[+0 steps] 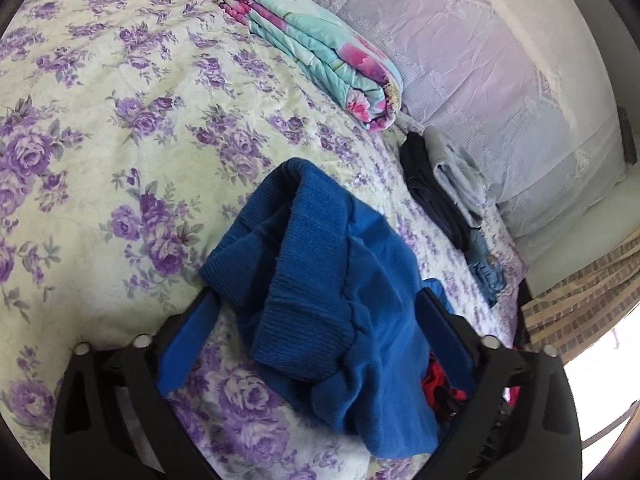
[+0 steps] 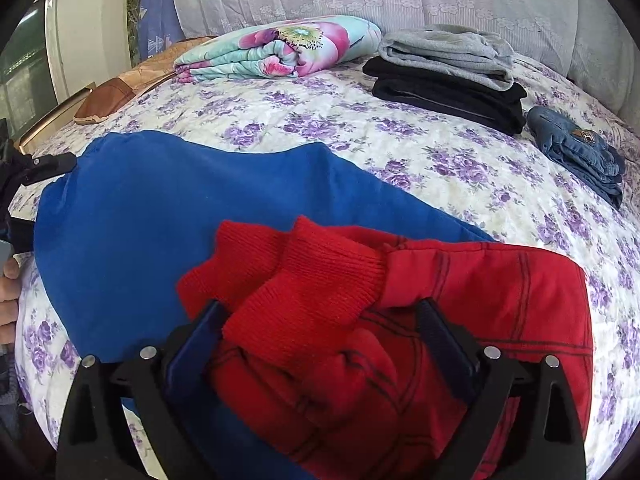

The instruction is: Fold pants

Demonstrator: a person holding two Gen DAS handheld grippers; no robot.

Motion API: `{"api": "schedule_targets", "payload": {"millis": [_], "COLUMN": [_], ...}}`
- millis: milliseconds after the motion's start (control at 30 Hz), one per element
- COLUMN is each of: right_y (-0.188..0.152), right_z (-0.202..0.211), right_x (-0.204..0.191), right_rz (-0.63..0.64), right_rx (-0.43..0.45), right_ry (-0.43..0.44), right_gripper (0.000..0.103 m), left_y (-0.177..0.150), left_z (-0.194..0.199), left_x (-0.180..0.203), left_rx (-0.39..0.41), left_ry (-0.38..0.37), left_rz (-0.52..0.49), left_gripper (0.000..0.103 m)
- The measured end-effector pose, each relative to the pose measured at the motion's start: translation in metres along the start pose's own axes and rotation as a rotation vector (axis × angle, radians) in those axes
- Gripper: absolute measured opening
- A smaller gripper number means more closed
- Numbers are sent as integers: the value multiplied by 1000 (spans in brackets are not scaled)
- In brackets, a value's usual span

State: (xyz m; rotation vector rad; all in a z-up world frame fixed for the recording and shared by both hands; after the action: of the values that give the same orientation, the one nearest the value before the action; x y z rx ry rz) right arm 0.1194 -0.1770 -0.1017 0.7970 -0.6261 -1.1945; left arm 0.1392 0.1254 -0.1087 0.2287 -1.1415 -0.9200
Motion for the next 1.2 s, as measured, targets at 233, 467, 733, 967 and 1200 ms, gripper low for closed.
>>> {"api": "schedule_targets", "payload": {"millis": [233,467,733,967,1200], "right_y": [0,1,3,7,6], "right_z": [-1,0,9,18,18], "right_x": [0,1,18,22,32], "right_rz": [-9,-21,-133,-157,-222], "right_rx": [-2,5,53,100,106], "right_ry": [11,21,44,48,63], "right_gripper": [99,99,99,99,99], "left_y": [5,8,7,12,24], "left_z": [5,20,12,2,-2], "left_x": [-1,13,-9,-24,-21], "left_rx": [13,55,17,-1,-13], "left_ry": [-16,3,8,-53,-169], "left_rz": [11,-66,73,169,308], "left_gripper": [52,44,64,68,97]}}
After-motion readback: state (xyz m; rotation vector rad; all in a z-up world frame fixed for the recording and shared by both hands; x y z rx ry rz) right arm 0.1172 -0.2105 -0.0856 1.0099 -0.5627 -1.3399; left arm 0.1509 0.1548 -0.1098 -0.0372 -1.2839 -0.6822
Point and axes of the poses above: each gripper's, at about its wrist camera, not at the fingertips, and z roughly against the way its jaws point, x to its right, y to its top, the point moved 5 cm from there along -z, roughly the way its jaws point, and after that the axes turned 14 degrees about x, right-handed, at the moved point
